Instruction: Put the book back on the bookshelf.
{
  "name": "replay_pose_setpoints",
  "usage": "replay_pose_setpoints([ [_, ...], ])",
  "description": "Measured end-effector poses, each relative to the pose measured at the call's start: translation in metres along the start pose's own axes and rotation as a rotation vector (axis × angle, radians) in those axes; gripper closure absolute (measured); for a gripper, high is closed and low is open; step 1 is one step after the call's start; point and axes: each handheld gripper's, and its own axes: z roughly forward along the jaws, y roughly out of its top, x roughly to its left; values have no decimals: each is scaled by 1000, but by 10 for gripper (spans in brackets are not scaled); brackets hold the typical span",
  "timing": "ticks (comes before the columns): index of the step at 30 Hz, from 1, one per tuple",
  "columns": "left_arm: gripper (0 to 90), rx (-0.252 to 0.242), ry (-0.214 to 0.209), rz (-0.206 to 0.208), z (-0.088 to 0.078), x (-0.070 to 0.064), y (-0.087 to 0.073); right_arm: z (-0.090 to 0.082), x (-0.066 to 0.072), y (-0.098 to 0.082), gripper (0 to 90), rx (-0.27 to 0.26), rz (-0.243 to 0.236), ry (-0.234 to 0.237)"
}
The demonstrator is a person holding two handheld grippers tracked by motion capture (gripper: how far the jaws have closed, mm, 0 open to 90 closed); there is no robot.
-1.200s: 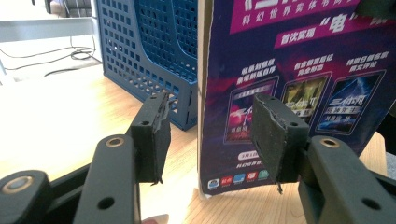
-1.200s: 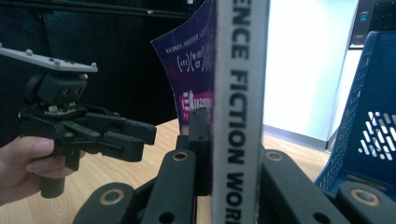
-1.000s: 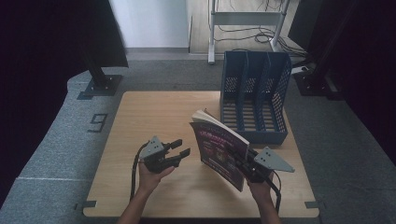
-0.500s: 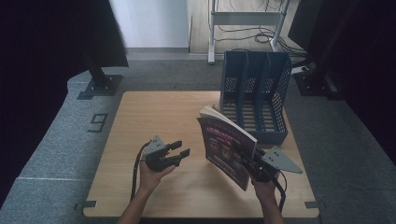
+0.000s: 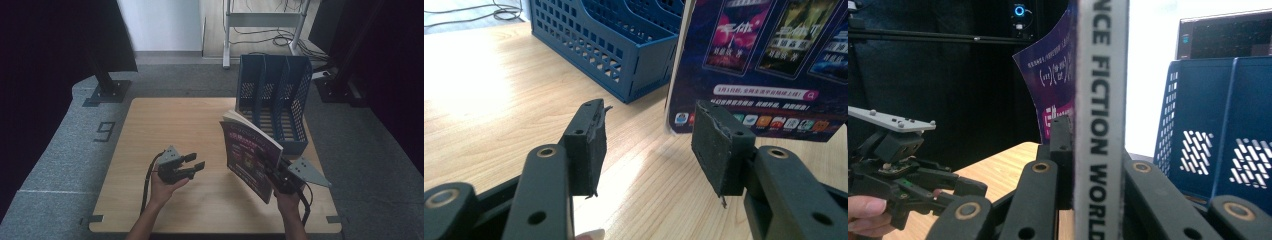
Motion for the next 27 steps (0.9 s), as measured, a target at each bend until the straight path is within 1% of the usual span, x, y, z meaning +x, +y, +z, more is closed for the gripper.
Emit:
replay_pose_setpoints([
  [7, 476, 5, -1, -1, 1, 0, -1, -5, -3, 3, 814, -19, -1, -21],
  [14, 477, 10, -2, -1, 1, 0, -1, -7, -5, 5, 814, -24, -13, -39],
  [17, 478, 10, -2, -3, 1, 1, -1, -8, -6, 5, 814, -27, -13, -44],
  [24, 479, 10, -1, -4, 1, 1, -2, -10, -7, 6, 814, -39, -29, -53],
  [27, 479, 12, -1, -3, 1, 1, -2, -11, -7, 6, 814, -44, -25, -58],
])
